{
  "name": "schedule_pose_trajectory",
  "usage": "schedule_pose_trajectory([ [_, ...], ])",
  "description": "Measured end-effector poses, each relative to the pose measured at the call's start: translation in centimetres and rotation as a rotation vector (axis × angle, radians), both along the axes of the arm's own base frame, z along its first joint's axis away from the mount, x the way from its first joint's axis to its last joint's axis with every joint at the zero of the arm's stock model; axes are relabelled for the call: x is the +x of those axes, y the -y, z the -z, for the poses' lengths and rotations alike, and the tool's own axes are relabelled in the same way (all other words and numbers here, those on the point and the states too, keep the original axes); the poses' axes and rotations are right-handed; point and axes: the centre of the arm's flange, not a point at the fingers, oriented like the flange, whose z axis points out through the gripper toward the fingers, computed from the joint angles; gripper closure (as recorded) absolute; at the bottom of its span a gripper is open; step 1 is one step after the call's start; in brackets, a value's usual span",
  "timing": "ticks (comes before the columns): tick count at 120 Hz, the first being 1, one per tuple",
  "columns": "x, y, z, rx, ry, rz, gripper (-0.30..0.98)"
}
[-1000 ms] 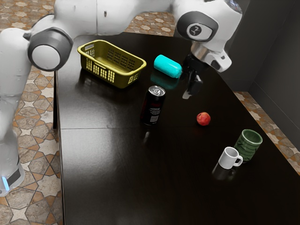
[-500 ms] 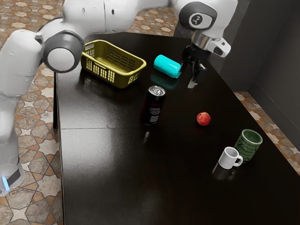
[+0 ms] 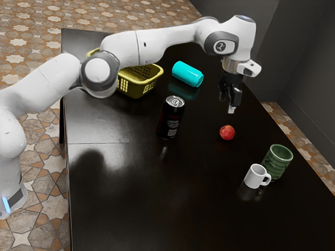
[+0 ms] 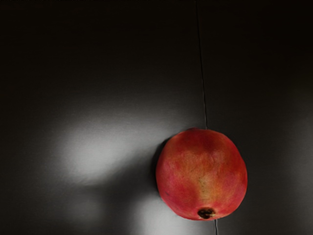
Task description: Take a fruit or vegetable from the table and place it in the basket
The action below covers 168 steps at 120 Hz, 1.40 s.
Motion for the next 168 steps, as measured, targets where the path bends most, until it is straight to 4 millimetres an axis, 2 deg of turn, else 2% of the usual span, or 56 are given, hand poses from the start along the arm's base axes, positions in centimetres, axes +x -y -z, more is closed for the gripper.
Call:
schedule_pose_trajectory([
  [10, 0.7, 0.5, 1.3, -0.001, 0.006, 0.009, 0.0],
  [27, 1.4, 2.6, 2.6, -0.023, 0.012, 0.044, 0.0],
  [52, 1.9, 3.7, 4.9, -0.019, -0.011, 0.06, 0.0],
  [145, 3.4, 3.5, 11.7, -0.058, -0.049, 0.029, 0.0],
  [154, 3.6, 3.4, 11.8, -0.057, -0.036, 0.027, 0.04],
  [168, 3.9, 3.0, 12.2, -0.039, -0.024, 0.02, 0.24],
])
